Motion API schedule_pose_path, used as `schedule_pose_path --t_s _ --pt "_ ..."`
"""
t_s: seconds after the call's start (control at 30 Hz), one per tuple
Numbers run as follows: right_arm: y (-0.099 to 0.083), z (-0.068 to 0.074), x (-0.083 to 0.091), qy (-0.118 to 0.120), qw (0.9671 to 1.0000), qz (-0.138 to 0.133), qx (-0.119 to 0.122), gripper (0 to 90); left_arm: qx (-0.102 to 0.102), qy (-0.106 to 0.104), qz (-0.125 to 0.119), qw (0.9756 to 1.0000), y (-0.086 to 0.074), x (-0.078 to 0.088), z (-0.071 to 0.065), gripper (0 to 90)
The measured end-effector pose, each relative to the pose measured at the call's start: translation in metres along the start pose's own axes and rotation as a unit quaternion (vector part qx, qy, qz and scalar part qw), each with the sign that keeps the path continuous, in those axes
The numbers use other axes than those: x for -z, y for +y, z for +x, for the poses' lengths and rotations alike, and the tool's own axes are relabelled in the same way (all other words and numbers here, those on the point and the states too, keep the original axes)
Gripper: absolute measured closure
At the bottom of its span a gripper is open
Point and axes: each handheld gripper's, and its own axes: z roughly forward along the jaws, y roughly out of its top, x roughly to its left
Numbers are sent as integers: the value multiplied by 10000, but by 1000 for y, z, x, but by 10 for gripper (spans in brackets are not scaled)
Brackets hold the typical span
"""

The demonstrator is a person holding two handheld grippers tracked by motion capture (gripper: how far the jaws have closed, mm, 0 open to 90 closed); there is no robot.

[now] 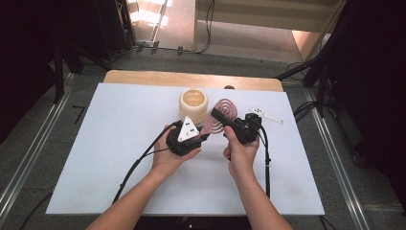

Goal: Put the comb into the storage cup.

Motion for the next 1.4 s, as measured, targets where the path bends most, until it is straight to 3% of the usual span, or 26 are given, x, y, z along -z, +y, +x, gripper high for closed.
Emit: schedule_pose_path --t_s 0.1,0.23,0.27,0.47,0.63,0.83,1.0,1.23,1.4 --pt "0 2 0 27 9999 28 144 599 228 -299 -104 9992 -1 2 4 651" --pt "-2 7 0 56 9993 39 362 605 340 -494 -252 9979 0 7 5 431" --pt "-2 7 0 56 9993 39 362 605 363 -522 -285 9976 1 8 5 431" --pt "1 8 2 105 9989 -4 467 606 585 -601 -410 9956 -4 13 8 225" --pt "4 11 5 86 9981 -30 612 608 753 -507 -431 9949 -10 18 12 14" --pt "7 14 8 88 9969 0 788 608 881 -378 -599 9936 -19 33 17 0" --pt "10 16 8 110 9959 -15 899 608 1016 -265 -817 9911 -31 54 25 0" --pt "11 19 7 138 9953 -35 962 608 1216 186 -828 9889 -56 87 39 0" --pt "13 20 8 106 9945 -9 1043 608 1415 522 -902 9844 -77 113 53 0"
